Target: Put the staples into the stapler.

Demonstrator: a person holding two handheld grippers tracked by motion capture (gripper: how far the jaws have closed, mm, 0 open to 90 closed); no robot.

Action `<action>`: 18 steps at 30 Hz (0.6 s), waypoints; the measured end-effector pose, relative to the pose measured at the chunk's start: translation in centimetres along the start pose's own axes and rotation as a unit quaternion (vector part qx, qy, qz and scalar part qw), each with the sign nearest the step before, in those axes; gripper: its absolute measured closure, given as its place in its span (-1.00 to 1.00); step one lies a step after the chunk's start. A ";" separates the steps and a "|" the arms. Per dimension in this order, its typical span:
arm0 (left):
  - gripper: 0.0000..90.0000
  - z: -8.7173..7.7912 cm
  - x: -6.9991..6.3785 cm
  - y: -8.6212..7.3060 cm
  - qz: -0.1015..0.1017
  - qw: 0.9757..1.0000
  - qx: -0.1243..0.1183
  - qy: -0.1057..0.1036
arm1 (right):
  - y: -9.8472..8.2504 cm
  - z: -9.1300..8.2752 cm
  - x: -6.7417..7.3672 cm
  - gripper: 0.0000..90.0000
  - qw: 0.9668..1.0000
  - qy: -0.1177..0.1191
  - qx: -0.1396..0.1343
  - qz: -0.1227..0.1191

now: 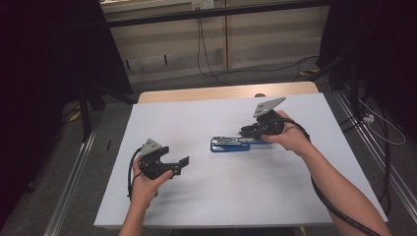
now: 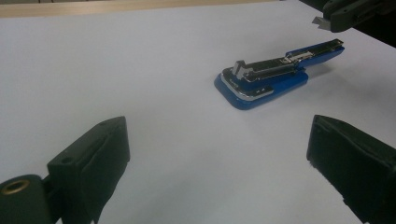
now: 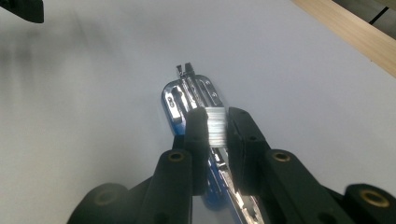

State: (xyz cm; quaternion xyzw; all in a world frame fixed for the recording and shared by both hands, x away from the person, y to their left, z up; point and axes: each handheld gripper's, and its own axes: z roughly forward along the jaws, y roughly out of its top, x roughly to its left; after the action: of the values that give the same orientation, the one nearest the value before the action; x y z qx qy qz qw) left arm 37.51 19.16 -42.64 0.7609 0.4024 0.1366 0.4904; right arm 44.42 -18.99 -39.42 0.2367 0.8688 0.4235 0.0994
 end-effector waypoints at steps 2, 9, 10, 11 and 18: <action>-0.86 0.0 0.0 0.0 -0.001 1.000 0.000 0.000 | 0.1 0.1 -0.1 0.75 1.000 0.002 0.001 -0.002; -0.86 -0.1 0.1 0.0 -0.001 1.000 0.001 0.000 | 0.7 0.5 -0.3 0.75 1.000 0.005 0.001 -0.011; -0.86 -0.1 0.1 0.0 -0.002 1.000 0.000 0.001 | 0.7 0.6 -0.3 0.75 1.000 0.005 0.001 -0.012; -0.86 -0.1 0.1 0.0 -0.002 1.000 0.000 0.001 | 0.8 0.7 -0.3 0.75 1.000 0.006 0.001 -0.015; -0.86 -0.1 0.2 -0.1 -0.004 1.000 -0.002 0.001 | 1.3 1.0 -0.4 0.75 1.000 0.009 0.001 -0.022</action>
State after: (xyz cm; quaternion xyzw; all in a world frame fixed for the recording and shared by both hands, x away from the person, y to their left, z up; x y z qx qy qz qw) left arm 37.52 19.36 -42.66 0.7582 0.4057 0.1361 0.4920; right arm 45.54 -17.81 -39.07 0.2143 0.8750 0.4223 0.1006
